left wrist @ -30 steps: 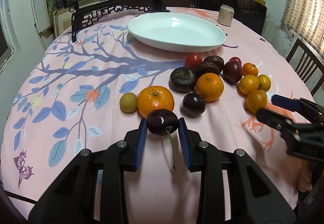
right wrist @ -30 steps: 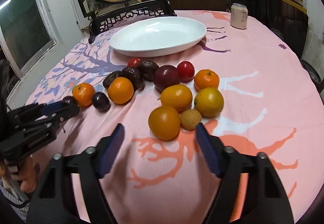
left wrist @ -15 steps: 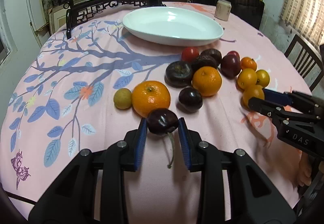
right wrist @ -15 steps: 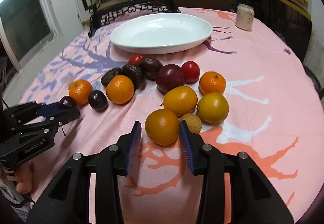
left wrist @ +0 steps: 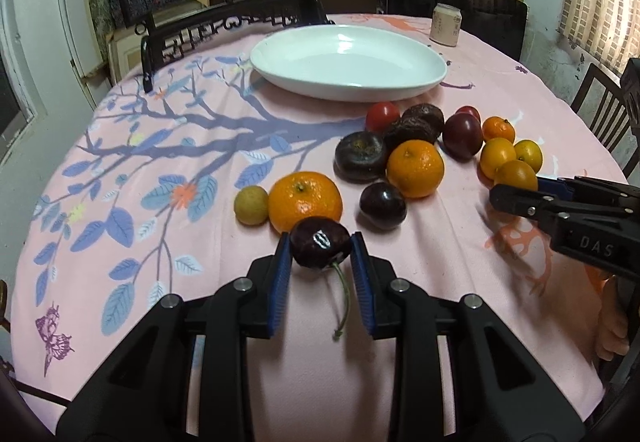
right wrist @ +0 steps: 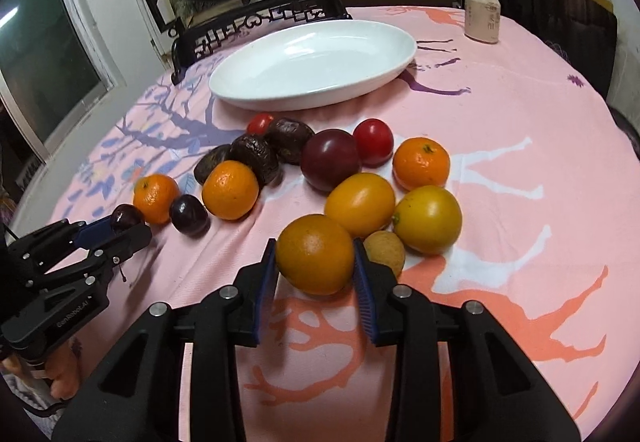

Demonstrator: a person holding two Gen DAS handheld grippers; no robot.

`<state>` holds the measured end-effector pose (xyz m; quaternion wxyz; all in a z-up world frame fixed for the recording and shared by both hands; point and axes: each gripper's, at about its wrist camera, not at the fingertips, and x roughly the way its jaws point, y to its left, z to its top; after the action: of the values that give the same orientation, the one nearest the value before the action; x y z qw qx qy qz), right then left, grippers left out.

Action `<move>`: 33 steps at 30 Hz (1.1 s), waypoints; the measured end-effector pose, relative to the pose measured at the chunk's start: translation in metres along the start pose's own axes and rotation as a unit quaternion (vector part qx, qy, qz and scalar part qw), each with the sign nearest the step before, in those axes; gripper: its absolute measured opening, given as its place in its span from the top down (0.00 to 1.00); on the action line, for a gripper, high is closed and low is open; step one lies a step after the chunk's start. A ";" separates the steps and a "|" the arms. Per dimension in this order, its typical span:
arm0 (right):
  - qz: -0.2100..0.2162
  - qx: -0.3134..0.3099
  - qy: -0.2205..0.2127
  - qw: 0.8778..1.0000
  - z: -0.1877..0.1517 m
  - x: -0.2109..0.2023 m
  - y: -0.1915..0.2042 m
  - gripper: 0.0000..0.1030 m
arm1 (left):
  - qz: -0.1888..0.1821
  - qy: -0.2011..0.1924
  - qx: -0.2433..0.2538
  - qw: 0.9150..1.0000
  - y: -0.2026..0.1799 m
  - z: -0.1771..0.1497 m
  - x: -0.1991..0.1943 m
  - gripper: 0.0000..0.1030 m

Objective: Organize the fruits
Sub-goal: 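Grasp the yellow-orange tomato with the right gripper while the left holds the cherry, then drop the cherry and tomato onto the white plate with both grippers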

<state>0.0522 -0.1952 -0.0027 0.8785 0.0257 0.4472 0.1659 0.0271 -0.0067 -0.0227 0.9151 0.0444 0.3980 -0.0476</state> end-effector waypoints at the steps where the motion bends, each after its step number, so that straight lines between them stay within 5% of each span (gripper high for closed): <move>1: 0.000 0.001 -0.003 1.000 -0.001 -0.002 0.000 0.65 | 0.002 -0.005 0.000 1.000 0.000 0.000 -0.002 0.71; 9: -0.021 -0.022 -0.042 0.999 0.011 -0.028 0.002 0.65 | 0.036 -0.024 0.021 0.999 0.001 0.022 -0.011 0.71; 15: -0.029 -0.031 -0.076 0.996 0.069 -0.042 0.002 0.65 | 0.040 -0.046 0.024 0.998 0.009 0.084 -0.014 0.71; 25: -0.005 -0.003 -0.034 0.999 0.150 0.040 -0.008 0.64 | -0.013 0.029 -0.014 0.999 0.010 0.162 0.083 0.70; 27: 0.003 0.003 -0.027 1.000 0.156 0.053 -0.012 0.58 | -0.021 0.035 -0.013 0.999 0.008 0.166 0.094 0.61; 28: 0.005 0.005 -0.033 0.999 0.156 0.055 -0.013 0.48 | -0.023 0.034 -0.014 0.999 0.006 0.167 0.098 0.45; 33: -0.009 -0.005 -0.051 0.999 0.152 0.055 -0.020 0.42 | -0.026 0.044 -0.016 0.999 0.010 0.161 0.111 0.41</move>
<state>0.2080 -0.1809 0.0418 0.9016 0.0256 0.4014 0.1591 0.2203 -0.0214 0.0063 0.8958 0.0214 0.4395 -0.0631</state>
